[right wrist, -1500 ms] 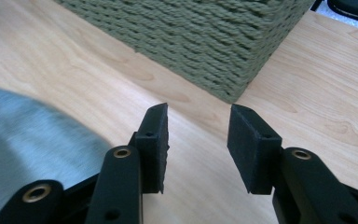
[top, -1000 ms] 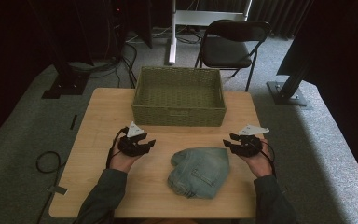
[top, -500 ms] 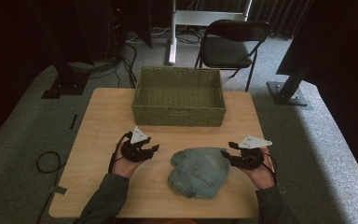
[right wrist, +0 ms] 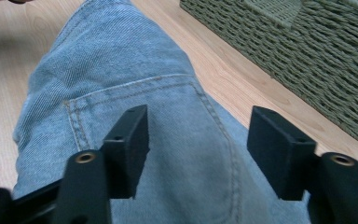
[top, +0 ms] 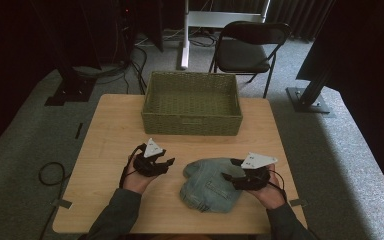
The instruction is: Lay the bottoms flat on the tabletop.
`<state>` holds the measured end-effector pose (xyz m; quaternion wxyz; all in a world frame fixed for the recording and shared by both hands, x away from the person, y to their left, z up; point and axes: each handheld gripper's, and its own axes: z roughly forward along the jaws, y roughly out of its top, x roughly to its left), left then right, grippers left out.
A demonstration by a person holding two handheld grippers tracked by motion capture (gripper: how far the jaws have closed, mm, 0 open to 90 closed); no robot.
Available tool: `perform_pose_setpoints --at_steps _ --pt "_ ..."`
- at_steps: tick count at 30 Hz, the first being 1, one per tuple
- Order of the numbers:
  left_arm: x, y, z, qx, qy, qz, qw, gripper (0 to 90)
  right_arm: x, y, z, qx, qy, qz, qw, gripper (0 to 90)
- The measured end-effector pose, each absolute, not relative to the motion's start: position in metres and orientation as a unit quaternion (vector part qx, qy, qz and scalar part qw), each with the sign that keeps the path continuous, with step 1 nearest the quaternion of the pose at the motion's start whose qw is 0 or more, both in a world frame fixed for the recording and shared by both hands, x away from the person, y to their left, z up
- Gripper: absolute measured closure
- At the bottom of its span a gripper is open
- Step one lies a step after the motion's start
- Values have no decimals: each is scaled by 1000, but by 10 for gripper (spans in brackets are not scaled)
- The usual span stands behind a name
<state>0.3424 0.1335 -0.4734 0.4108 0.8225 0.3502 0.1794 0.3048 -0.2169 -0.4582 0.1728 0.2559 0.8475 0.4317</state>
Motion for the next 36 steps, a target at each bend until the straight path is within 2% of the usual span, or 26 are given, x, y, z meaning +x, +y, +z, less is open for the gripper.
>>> perform_pose_setpoints --at_steps 4,9,13,26,36 --pt "342 132 -475 824 349 177 410 506 305 -208 -459 243 850 436 170 303" --pt "343 132 -477 822 350 178 412 506 310 -200 -461 234 856 432 160 298" --pt "342 130 -477 825 347 177 410 506 315 -197 -465 229 860 426 161 419" --pt "339 125 -478 828 339 177 411 507 358 -210 -481 305 854 377 188 590" --pt "331 113 -478 840 316 176 405 507 395 -204 -502 349 858 336 172 676"
